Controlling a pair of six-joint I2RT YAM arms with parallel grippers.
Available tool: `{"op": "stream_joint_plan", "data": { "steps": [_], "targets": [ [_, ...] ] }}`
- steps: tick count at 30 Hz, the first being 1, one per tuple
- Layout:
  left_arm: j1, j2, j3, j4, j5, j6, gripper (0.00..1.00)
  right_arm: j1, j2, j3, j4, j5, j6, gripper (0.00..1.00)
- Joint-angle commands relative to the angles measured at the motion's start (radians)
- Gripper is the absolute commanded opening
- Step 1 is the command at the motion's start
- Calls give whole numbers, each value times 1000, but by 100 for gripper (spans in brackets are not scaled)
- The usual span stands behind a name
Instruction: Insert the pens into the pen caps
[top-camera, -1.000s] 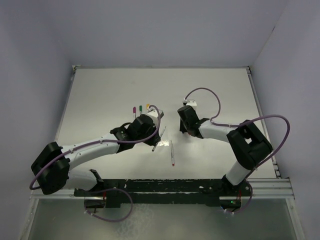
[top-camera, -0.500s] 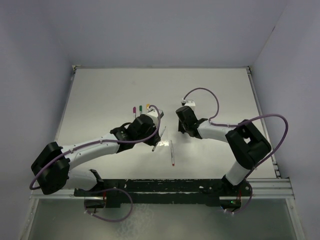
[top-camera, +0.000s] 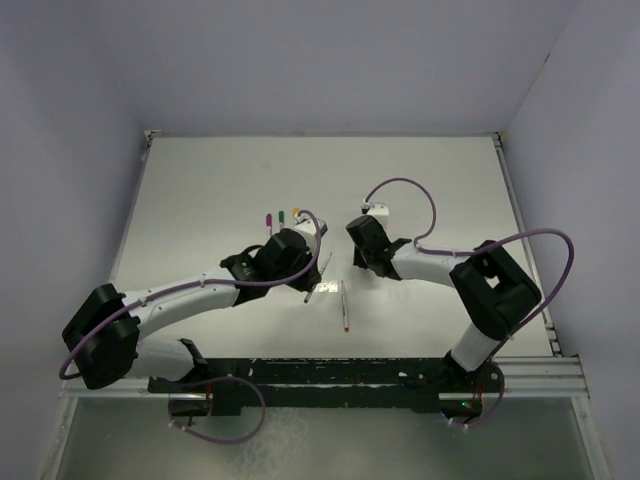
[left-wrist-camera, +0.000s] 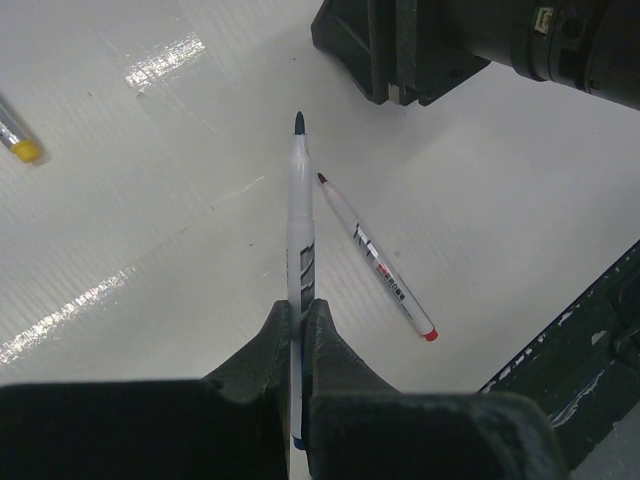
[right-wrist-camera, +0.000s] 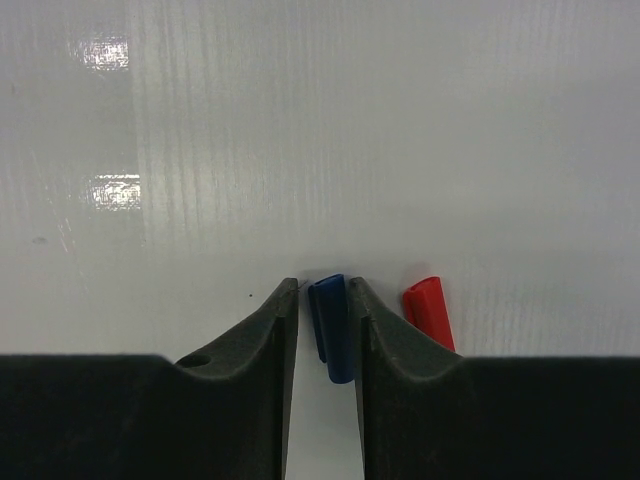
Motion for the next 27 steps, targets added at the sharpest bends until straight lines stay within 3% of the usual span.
{"op": "stream_joint_plan", "data": {
  "steps": [1, 8, 10, 12, 19, 27],
  "targets": [
    [9, -11, 3, 49, 16, -13, 0, 5, 63, -41, -216, -14, 39, 30],
    [10, -8, 4, 49, 17, -15, 0, 14, 66, -52, -217, -25, 47, 23],
    [9, -4, 6, 48, 17, -15, 0, 16, 75, -50, -221, -29, 48, 15],
    [9, -3, 5, 49, 17, -16, 0, 18, 86, -47, -226, -31, 49, 0],
    [9, -1, 6, 39, 2, -16, 0, 29, 80, -38, -214, -22, 40, 0],
    [9, -4, -18, 71, -11, -14, 0, 29, -109, -28, -88, 50, 0, 0]
  ]
}}
